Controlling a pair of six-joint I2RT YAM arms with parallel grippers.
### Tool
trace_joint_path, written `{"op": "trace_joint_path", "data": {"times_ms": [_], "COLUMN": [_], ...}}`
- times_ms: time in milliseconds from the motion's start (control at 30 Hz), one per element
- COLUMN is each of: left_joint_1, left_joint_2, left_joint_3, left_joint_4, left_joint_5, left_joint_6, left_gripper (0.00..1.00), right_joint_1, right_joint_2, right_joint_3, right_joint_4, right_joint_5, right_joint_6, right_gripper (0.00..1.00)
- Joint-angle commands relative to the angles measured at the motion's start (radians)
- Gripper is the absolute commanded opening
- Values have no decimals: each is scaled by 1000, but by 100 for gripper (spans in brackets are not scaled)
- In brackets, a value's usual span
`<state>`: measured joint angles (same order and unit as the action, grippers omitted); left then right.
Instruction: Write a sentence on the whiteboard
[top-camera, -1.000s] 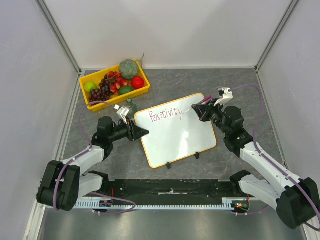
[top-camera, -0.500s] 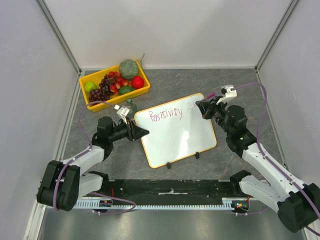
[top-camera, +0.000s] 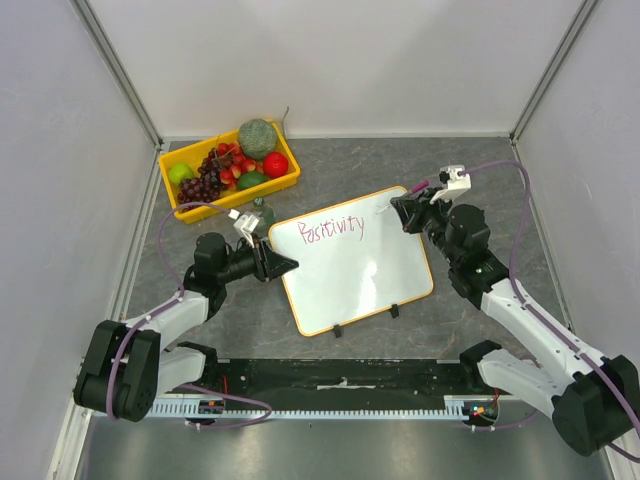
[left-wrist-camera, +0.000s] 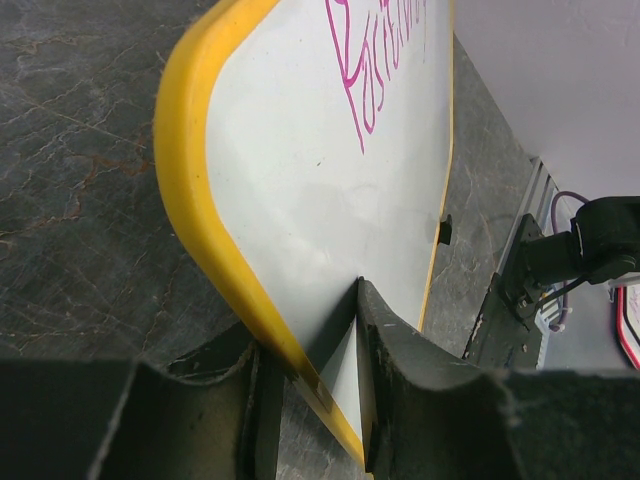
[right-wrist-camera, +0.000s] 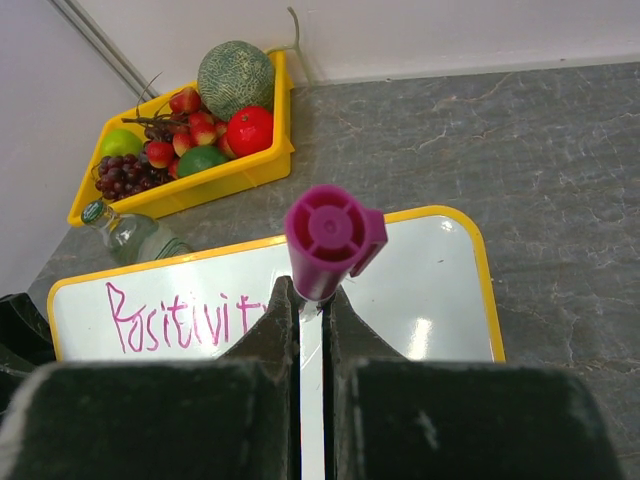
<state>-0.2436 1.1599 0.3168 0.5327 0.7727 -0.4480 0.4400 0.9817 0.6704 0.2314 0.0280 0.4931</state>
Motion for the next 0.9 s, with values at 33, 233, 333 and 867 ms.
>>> {"op": "trace_joint_path", "data": {"times_ms": [33, 233, 333, 867], "left_joint_1": [-14, -14, -14, -13], "left_joint_2": [21, 15, 17, 20], "left_joint_3": [7, 5, 5, 7], "left_joint_4": [-28, -30, -30, -28], "left_joint_5": [-9, -9, -7, -4], "left_joint_6": [77, 78, 77, 77], "left_gripper": [2, 2, 2, 2], "right_joint_1": [-4, -4, -4, -4], "right_joint_2": [38, 104, 124, 112], "right_joint_3": [63, 61, 57, -35], "right_joint_4": [57, 97, 114, 98], "right_joint_5": [32, 38, 50, 49], "right_joint_6": [-18, -5, -1, -1], "right_gripper": [0, 0, 0, 0]}}
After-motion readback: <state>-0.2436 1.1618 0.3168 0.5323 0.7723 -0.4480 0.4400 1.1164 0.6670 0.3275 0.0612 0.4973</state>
